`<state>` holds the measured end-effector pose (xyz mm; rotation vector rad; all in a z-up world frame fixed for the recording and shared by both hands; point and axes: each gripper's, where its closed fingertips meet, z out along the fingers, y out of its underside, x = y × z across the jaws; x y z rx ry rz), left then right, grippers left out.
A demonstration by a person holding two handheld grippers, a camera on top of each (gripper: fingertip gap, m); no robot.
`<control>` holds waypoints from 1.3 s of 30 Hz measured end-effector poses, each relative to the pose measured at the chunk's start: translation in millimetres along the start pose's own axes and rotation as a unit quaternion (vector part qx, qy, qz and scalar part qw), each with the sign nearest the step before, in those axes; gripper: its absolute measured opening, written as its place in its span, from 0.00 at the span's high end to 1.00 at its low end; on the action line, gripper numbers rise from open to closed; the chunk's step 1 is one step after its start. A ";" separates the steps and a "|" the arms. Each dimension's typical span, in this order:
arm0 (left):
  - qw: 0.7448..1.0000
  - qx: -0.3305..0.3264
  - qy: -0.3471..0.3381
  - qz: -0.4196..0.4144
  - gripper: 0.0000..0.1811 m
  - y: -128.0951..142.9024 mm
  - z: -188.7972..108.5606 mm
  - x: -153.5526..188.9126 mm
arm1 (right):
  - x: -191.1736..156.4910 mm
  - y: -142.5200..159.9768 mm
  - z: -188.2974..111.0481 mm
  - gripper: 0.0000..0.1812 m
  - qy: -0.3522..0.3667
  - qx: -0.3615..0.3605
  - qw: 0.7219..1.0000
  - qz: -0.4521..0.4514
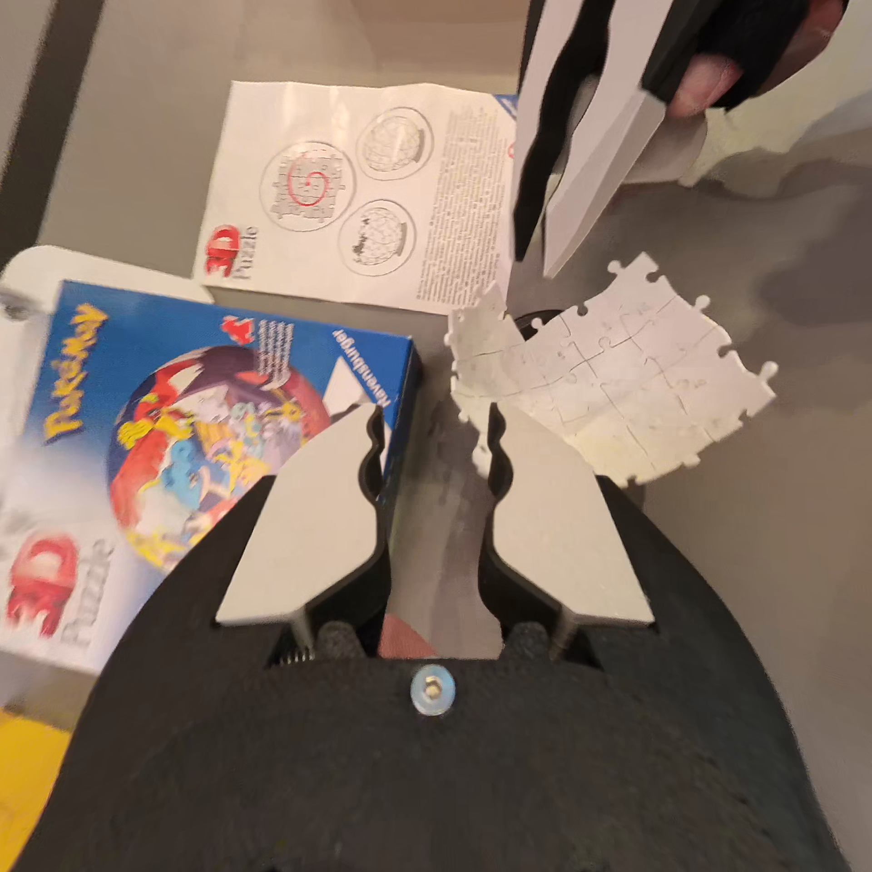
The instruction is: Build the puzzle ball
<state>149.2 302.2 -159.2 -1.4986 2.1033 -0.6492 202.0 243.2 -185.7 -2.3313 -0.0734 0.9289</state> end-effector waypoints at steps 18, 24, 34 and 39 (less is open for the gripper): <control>0.992 -0.077 -0.097 -0.023 0.77 137.4 -99.5 30.4 | -7.6 24.3 -22.2 0.90 0.011 0.054 0.998 -0.020; 0.988 -0.118 -0.096 -0.042 0.77 183.8 -100.3 39.8 | -5.4 34.9 -19.8 0.91 0.015 0.054 0.998 -0.013; 0.990 -0.108 -0.091 -0.027 0.81 189.2 -76.3 48.0 | -9.0 34.2 -21.0 0.91 0.012 0.074 0.997 -0.007; 0.990 -0.105 -0.093 -0.015 0.87 189.9 -68.3 50.2 | -12.7 31.3 -21.5 0.91 -0.005 0.085 0.996 -0.005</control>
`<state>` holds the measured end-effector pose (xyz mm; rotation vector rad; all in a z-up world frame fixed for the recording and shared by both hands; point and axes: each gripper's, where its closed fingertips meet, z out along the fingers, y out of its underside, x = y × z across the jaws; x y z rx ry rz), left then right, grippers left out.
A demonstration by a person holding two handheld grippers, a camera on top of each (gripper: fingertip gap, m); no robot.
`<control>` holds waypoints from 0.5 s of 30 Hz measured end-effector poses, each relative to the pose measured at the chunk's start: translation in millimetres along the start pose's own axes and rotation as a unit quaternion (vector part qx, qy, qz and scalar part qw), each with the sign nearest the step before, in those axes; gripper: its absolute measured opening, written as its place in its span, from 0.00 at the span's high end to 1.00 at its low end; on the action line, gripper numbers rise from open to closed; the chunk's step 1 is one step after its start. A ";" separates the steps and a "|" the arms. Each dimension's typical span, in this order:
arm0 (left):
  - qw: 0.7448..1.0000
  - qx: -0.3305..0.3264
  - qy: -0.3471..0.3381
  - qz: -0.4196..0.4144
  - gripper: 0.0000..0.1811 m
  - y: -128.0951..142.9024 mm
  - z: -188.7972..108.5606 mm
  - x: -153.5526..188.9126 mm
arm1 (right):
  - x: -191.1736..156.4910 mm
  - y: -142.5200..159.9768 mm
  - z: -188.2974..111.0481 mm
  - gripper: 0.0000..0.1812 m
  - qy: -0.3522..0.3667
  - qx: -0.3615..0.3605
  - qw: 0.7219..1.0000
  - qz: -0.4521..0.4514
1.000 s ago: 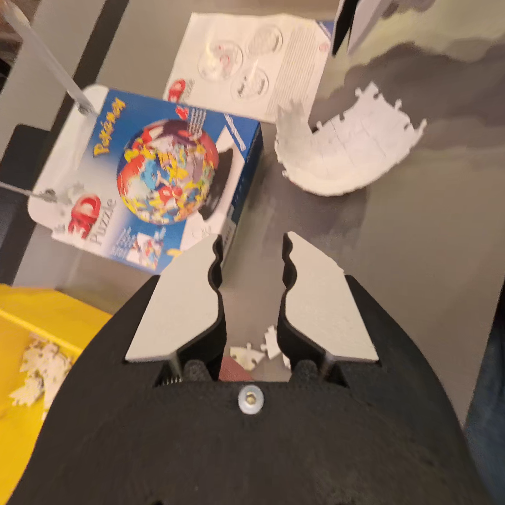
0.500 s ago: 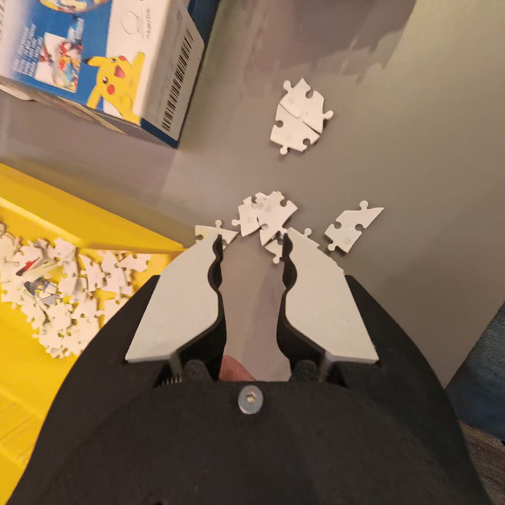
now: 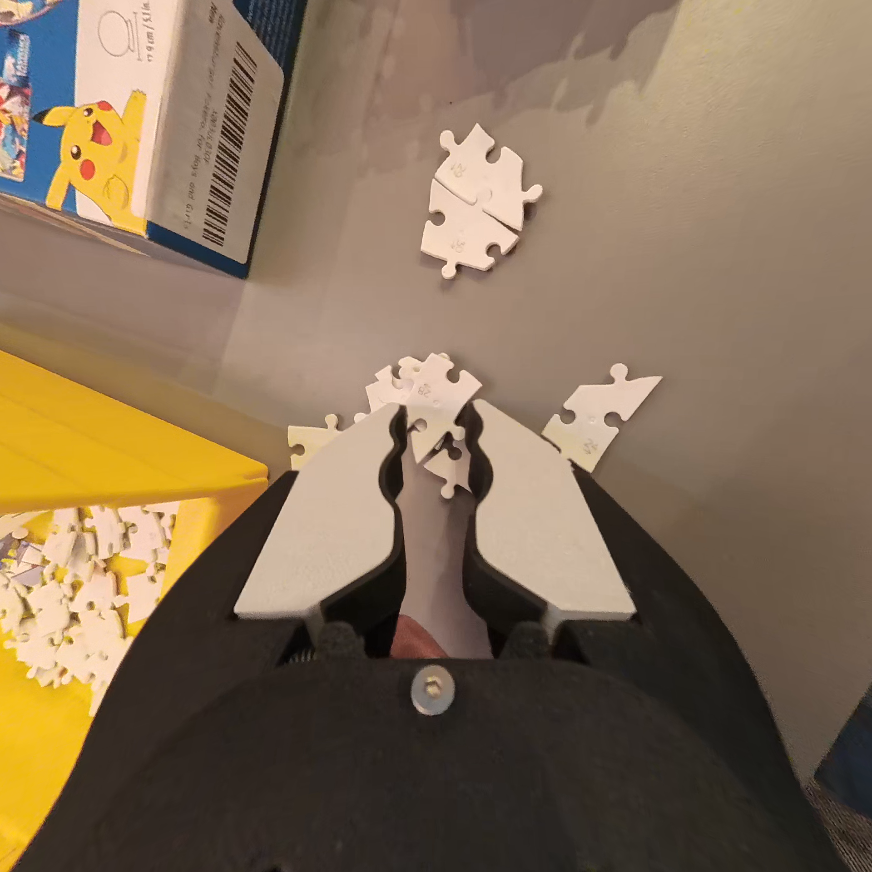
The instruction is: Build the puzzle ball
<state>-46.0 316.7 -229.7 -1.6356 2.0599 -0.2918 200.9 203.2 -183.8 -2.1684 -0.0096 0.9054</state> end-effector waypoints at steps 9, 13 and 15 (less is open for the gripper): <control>1.000 0.020 -0.014 0.006 0.97 -11.3 -2.1 5.2 | 2.9 -2.5 -3.1 0.91 -0.002 0.010 1.000 0.006; 0.998 0.046 -0.035 0.019 0.99 -24.4 -10.8 15.0 | 3.3 -3.3 -5.0 0.91 -0.001 0.012 1.000 0.005; 0.997 0.050 -0.049 0.042 0.99 -29.3 -10.4 24.5 | 3.5 -3.7 -5.8 0.91 -0.001 0.013 1.000 0.005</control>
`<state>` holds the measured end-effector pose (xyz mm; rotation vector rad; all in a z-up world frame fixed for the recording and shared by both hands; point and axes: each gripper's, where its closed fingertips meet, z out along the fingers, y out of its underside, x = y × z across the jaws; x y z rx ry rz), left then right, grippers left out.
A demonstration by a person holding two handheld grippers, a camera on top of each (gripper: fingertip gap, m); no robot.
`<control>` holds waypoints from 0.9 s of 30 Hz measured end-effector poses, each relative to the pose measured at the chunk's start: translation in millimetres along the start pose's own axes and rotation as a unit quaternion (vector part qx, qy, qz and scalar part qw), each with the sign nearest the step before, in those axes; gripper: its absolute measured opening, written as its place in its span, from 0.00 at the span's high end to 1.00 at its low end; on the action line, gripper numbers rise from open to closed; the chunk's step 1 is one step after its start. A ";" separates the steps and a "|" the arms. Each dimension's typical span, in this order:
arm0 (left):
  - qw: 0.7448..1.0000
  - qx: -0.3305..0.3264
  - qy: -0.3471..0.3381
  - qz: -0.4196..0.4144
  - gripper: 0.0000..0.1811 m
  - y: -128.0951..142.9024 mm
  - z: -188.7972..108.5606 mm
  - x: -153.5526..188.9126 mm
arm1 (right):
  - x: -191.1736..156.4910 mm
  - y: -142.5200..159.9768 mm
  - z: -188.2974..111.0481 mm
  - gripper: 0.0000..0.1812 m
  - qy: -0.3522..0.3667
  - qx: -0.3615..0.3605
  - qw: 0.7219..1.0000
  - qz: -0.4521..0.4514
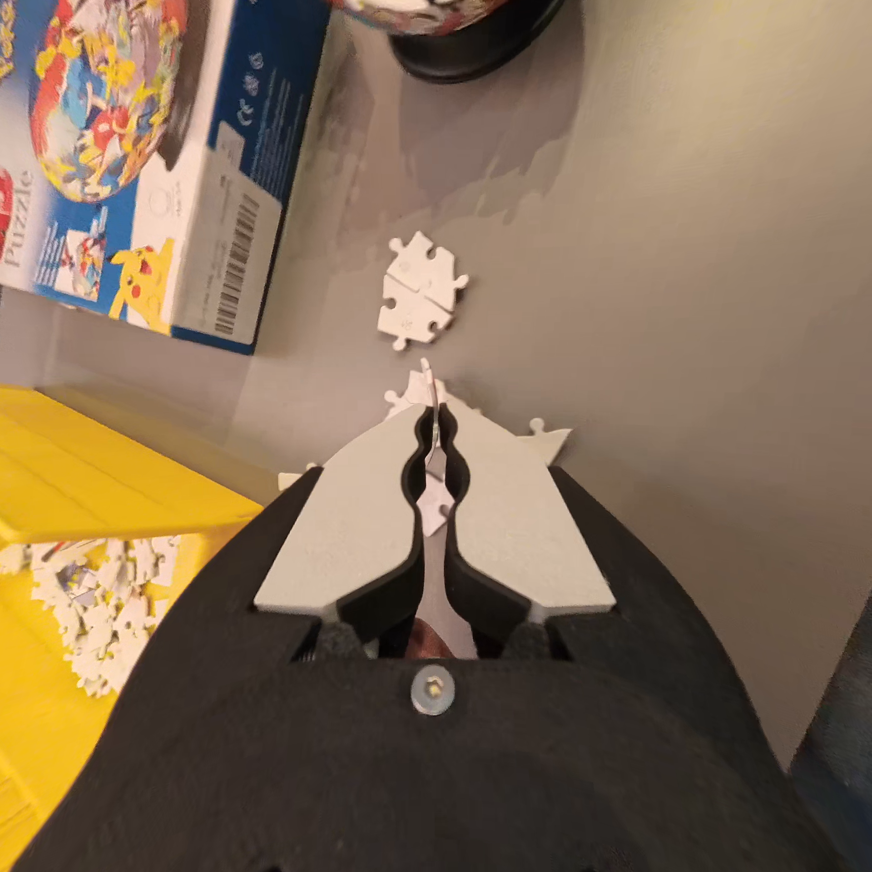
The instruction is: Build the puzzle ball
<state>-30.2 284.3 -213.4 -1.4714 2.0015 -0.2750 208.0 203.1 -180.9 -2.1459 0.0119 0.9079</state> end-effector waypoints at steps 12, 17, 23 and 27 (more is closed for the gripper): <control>1.000 0.012 -0.026 -0.006 0.81 -11.7 1.1 19.7 | 0.1 -0.8 -3.2 0.91 0.002 0.003 1.000 -0.001; 0.997 -0.022 -0.048 -0.048 0.80 9.8 2.5 -10.2 | 0.1 -2.1 -3.7 0.91 0.001 0.005 1.000 -0.001; 0.993 -0.037 -0.016 -0.115 0.81 17.4 14.3 -18.5 | 0.1 -2.0 -4.4 0.92 0.001 0.006 1.000 0.000; 0.995 -0.029 -0.004 -0.100 0.93 14.9 16.8 -11.1 | 1.1 -2.8 -4.8 0.91 -0.001 0.009 1.000 0.002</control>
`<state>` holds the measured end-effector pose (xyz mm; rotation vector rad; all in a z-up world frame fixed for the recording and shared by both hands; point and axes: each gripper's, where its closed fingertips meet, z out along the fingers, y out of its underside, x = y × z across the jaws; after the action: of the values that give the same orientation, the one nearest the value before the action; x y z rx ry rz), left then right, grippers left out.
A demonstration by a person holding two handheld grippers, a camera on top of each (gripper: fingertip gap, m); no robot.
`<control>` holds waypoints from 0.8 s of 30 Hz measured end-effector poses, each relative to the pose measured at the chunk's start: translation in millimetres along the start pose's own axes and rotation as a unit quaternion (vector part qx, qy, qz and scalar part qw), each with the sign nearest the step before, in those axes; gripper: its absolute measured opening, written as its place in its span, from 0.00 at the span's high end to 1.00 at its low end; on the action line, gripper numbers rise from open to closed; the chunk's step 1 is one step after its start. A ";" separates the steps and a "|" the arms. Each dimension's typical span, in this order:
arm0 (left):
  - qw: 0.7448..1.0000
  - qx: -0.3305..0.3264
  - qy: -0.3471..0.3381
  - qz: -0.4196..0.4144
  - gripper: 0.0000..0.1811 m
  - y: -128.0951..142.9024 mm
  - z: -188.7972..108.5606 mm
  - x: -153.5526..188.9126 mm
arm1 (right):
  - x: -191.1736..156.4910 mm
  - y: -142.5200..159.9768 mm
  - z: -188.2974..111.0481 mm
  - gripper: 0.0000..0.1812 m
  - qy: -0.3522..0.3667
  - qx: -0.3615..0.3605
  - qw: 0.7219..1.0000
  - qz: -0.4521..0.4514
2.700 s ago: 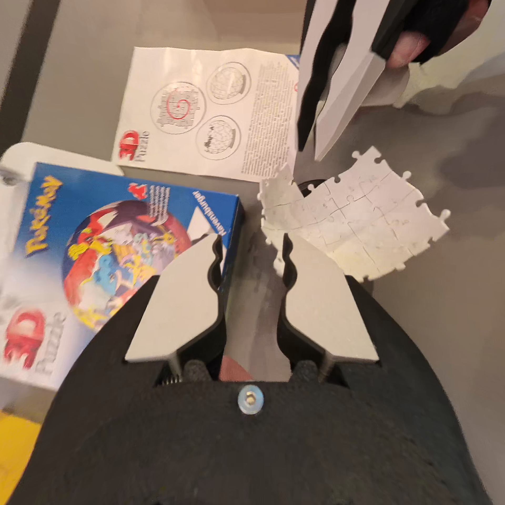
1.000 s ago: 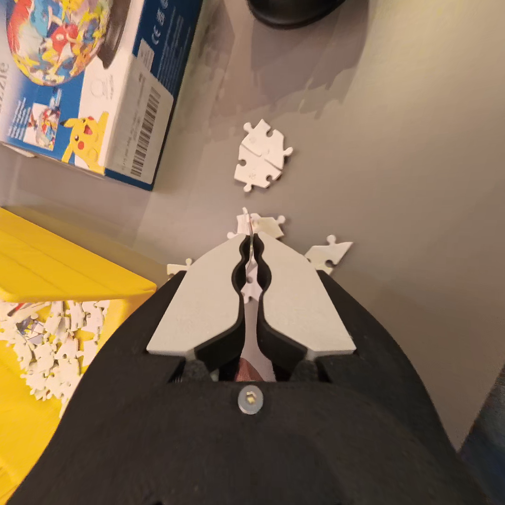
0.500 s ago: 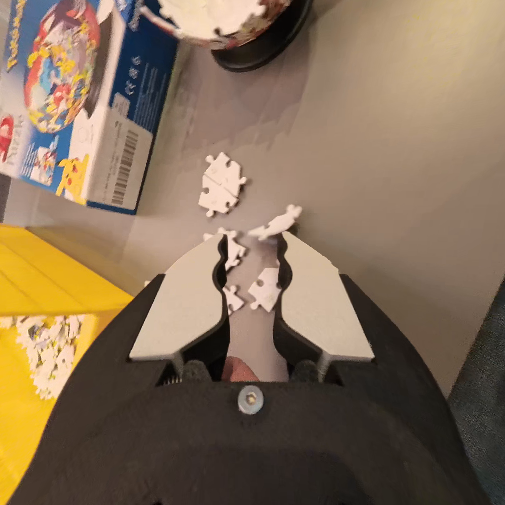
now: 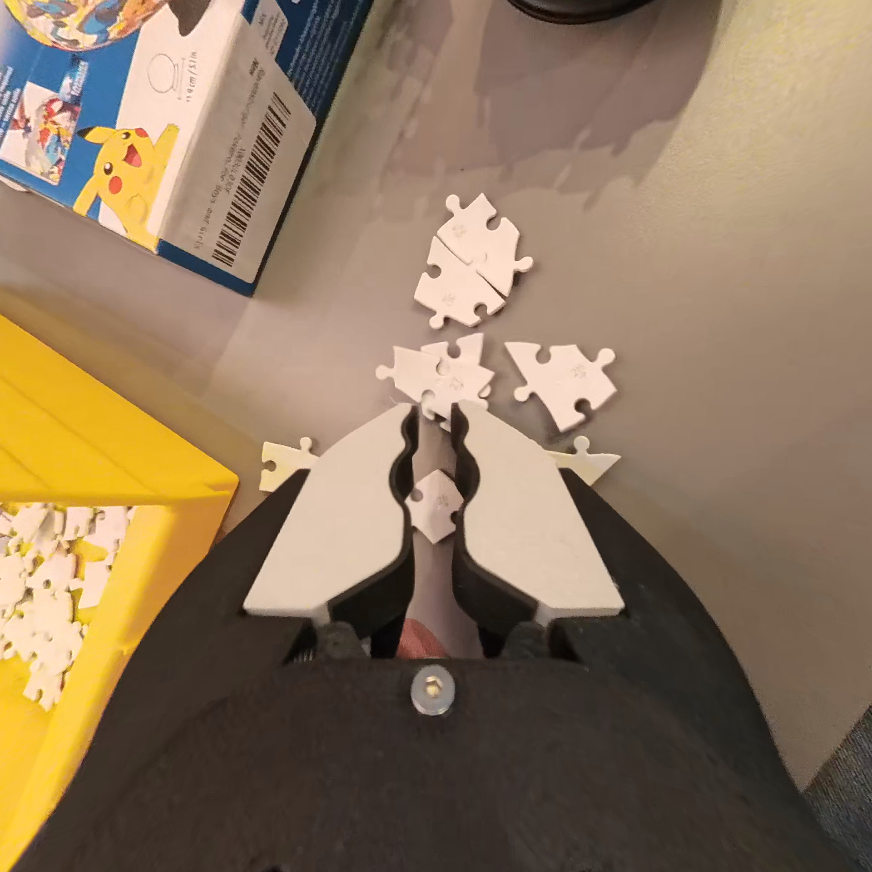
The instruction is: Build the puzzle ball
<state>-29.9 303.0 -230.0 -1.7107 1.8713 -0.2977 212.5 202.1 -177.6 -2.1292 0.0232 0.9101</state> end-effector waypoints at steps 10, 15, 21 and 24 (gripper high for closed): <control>0.995 -0.011 -0.089 -0.048 0.82 14.6 -14.5 -49.3 | 0.2 -2.1 -1.9 0.91 -0.003 0.006 1.000 0.000; 0.993 -0.054 -0.076 -0.076 0.84 31.7 -0.7 -53.2 | -2.8 -2.8 -0.6 0.91 -0.008 0.005 1.000 -0.003; 0.992 -0.059 -0.037 -0.105 0.96 28.7 4.5 -45.9 | -3.0 -4.7 -3.0 0.91 -0.008 0.010 1.000 -0.003; 0.993 -0.063 -0.044 -0.086 1.00 31.4 2.7 -46.6 | -2.6 -5.6 -4.1 0.91 -0.007 0.012 1.000 -0.003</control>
<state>-54.2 353.3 -236.4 -1.9414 1.7144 -0.1711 214.7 202.4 -170.5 -2.0992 0.0213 0.9174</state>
